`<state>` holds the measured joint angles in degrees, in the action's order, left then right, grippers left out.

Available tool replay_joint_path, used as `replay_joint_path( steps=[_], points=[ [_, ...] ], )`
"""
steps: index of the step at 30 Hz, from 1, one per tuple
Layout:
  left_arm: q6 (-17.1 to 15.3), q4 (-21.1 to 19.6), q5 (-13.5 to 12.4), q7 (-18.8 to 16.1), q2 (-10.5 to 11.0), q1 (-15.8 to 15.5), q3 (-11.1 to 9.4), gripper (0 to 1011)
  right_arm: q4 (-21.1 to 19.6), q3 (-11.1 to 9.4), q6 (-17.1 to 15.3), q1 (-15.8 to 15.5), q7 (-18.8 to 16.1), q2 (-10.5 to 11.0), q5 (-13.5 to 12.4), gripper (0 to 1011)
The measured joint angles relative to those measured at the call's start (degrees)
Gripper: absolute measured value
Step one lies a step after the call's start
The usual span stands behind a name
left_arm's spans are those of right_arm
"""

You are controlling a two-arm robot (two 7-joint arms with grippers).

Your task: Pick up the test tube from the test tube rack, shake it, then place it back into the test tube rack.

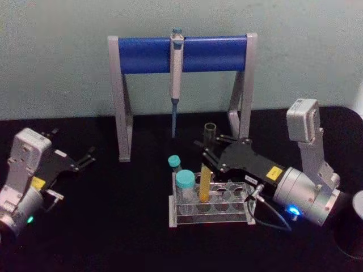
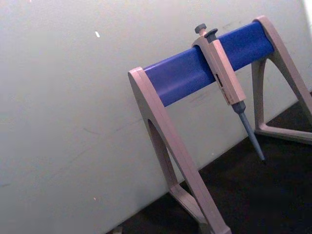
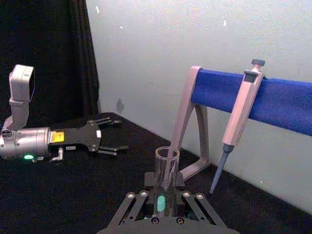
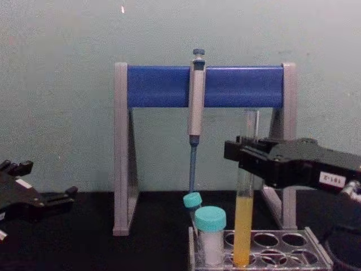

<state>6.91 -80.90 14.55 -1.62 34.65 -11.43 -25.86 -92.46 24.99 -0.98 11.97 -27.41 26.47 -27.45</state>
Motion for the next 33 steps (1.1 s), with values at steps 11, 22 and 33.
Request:
replay_joint_path(
  steps=[11, 22, 33],
  points=[
    [0.0, 0.0, 0.0, 0.0, 0.0, 0.0, 0.0, 1001, 1.2, 0.4, 0.0, -0.7, 0.2, -0.7, 0.1, 232],
    [0.0, 0.0, 0.0, 0.0, 0.0, 0.0, 0.0, 1001, 2.3, 0.7, 0.4, -0.9, 0.5, -1.1, 1.4, 232],
    [0.0, 0.0, 0.0, 0.0, 0.0, 0.0, 0.0, 1001, 3.6, 0.8, 0.6, -1.2, 0.6, -1.9, 3.2, 232]
  ],
)
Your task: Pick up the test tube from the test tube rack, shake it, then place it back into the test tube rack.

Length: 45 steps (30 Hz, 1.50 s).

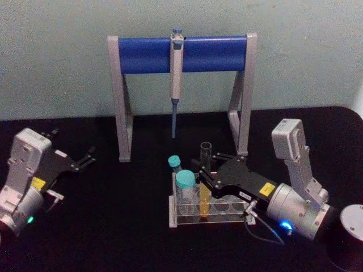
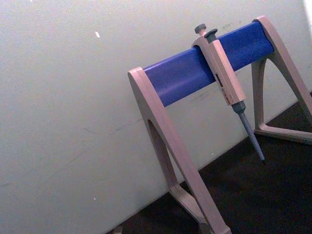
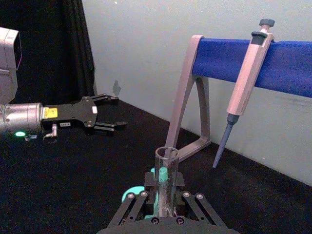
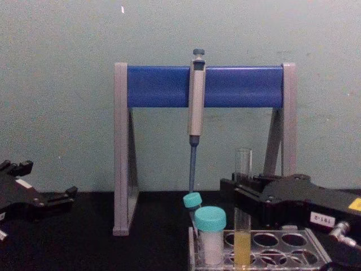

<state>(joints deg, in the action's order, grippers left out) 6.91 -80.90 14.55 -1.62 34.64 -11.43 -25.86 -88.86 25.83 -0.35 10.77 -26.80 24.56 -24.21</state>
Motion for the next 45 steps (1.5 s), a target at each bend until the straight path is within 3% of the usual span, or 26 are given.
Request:
replay_joint_path(
  steps=[45],
  points=[
    [0.0, 0.0, 0.0, 0.0, 0.0, 0.0, 0.0, 1001, 0.5, -0.3, -0.4, -0.3, -0.1, -0.3, 0.6, 232]
  ],
)
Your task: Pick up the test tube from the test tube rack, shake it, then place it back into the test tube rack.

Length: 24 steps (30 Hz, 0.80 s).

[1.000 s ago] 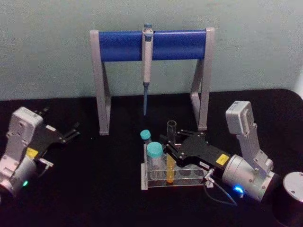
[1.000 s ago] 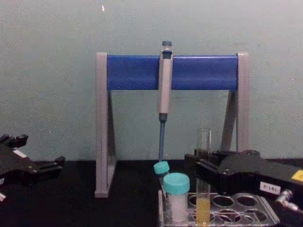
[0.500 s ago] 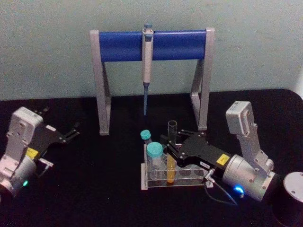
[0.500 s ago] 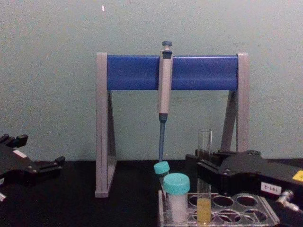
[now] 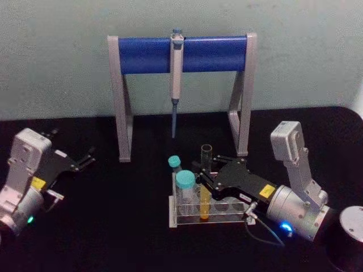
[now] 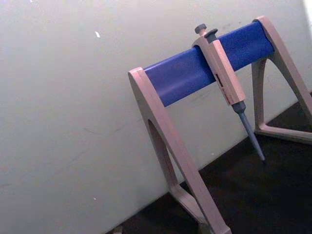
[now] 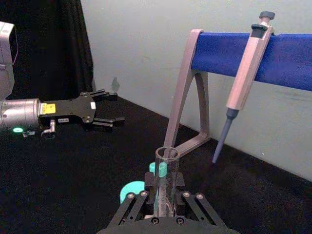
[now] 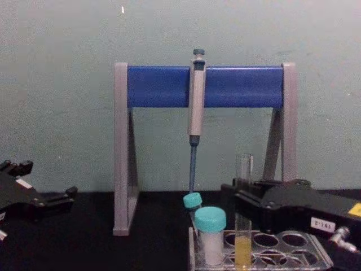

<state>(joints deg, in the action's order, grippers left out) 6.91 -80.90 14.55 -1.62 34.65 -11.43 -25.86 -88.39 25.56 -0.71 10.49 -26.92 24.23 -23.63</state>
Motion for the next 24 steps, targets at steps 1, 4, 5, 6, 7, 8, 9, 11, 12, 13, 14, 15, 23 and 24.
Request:
replay_joint_path(
  steps=[1, 4, 5, 6, 7, 8, 9, 11, 12, 13, 14, 15, 23, 24],
  points=[
    [0.0, 0.0, 0.0, 0.0, 0.0, 0.0, 0.0, 1001, 0.0, 0.0, 0.0, 0.0, 0.0, 0.0, 0.0, 232],
    [0.0, 0.0, 0.0, 0.0, 0.0, 0.0, 0.0, 1001, 0.0, 0.0, 0.0, 0.0, 0.0, 0.0, 0.0, 232],
    [0.0, 0.0, 0.0, 0.0, 0.0, 0.0, 0.0, 1001, 0.0, 0.0, 0.0, 0.0, 0.0, 0.0, 0.0, 232],
    [0.0, 0.0, 0.0, 0.0, 0.0, 0.0, 0.0, 1001, 0.0, 0.0, 0.0, 0.0, 0.0, 0.0, 0.0, 232],
    [0.0, 0.0, 0.0, 0.0, 0.0, 0.0, 0.0, 1001, 0.0, 0.0, 0.0, 0.0, 0.0, 0.0, 0.0, 232],
    [0.0, 0.0, 0.0, 0.0, 0.0, 0.0, 0.0, 1001, 0.0, 0.0, 0.0, 0.0, 0.0, 0.0, 0.0, 232],
    [0.0, 0.0, 0.0, 0.0, 0.0, 0.0, 0.0, 1001, 0.0, 0.0, 0.0, 0.0, 0.0, 0.0, 0.0, 232],
    [0.0, 0.0, 0.0, 0.0, 0.0, 0.0, 0.0, 1001, 0.0, 0.0, -0.1, 0.0, 0.0, 0.0, -0.1, 232],
    [0.0, 0.0, 0.0, 0.0, 0.0, 0.0, 0.0, 1001, 0.0, 0.0, -0.1, 0.0, 0.0, 0.0, -0.1, 232],
    [0.0, 0.0, 0.0, 0.0, 0.0, 0.0, 0.0, 1001, 0.0, 0.0, -0.1, 0.0, 0.0, 0.0, -0.1, 232],
    [0.0, 0.0, 0.0, 0.0, 0.0, 0.0, 0.0, 1001, 0.0, 0.0, -0.1, 0.0, 0.0, 0.0, -0.1, 232],
    [0.0, 0.0, 0.0, 0.0, 0.0, 0.0, 0.0, 1001, 0.0, 0.0, -0.1, 0.0, 0.0, 0.0, -0.1, 232],
    [0.0, 0.0, 0.0, 0.0, 0.0, 0.0, 0.0, 1001, 0.0, 0.0, -0.1, 0.0, 0.0, 0.0, -0.1, 460],
    [0.0, 0.0, 0.0, 0.0, 0.0, 0.0, 0.0, 1001, 0.0, 0.0, -0.1, 0.0, 0.0, 0.0, -0.1, 521]
  ],
)
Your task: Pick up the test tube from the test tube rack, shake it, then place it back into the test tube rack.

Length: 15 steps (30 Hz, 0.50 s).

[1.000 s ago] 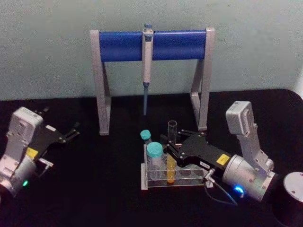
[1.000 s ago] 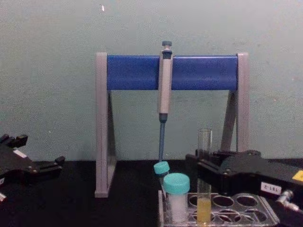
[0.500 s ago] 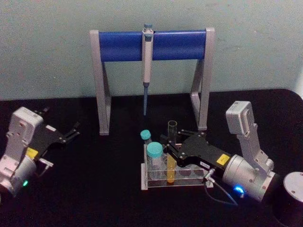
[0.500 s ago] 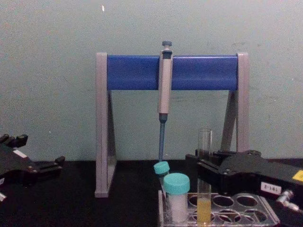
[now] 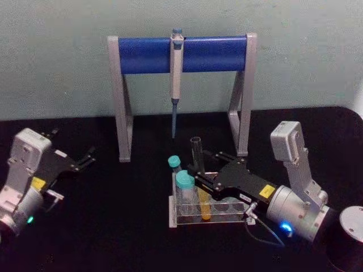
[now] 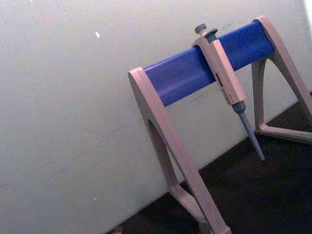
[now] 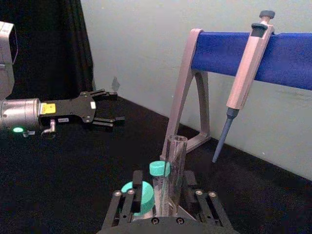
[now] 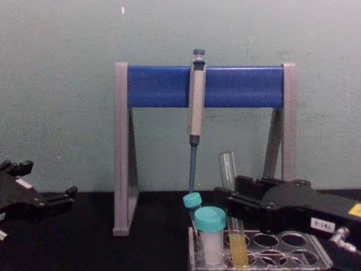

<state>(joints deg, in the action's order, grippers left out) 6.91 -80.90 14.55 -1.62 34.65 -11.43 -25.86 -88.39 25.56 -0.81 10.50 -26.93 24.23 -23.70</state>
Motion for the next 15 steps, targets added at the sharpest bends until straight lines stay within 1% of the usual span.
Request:
replay_joint_path(
  steps=[2, 4, 7, 10, 11, 12, 14, 15],
  points=[
    [0.0, 0.0, 0.0, 0.0, 0.0, 0.0, 0.0, 1001, 0.0, 0.0, 0.0, 0.0, 0.0, 0.0, 0.0, 582],
    [0.0, 0.0, 0.0, 0.0, 0.0, 0.0, 0.0, 1001, 0.0, 0.0, 0.0, 0.0, 0.0, 0.0, 0.0, 618],
    [0.0, 0.0, 0.0, 0.0, 0.0, 0.0, 0.0, 1001, 0.0, 0.0, 0.0, 0.0, 0.0, 0.0, 0.0, 740],
    [0.0, 0.0, 0.0, 0.0, 0.0, 0.0, 0.0, 1001, 0.0, 0.0, 0.0, 0.0, 0.0, 0.0, 0.0, 799],
    [0.0, 0.0, 0.0, 0.0, 0.0, 0.0, 0.0, 1001, 0.0, 0.0, 0.0, 0.0, 0.0, 0.0, 0.0, 855],
    [0.0, 0.0, 0.0, 0.0, 0.0, 0.0, 0.0, 1001, 0.0, 0.0, 0.0, 0.0, 0.0, 0.0, 0.0, 862],
    [0.0, 0.0, 0.0, 0.0, 0.0, 0.0, 0.0, 1001, 0.0, 0.0, 0.0, 0.0, 0.0, 0.0, 0.0, 933],
    [0.0, 0.0, 0.0, 0.0, 0.0, 0.0, 0.0, 1001, 0.0, 0.0, 0.0, 0.0, 0.0, 0.0, 0.0, 952]
  ],
)
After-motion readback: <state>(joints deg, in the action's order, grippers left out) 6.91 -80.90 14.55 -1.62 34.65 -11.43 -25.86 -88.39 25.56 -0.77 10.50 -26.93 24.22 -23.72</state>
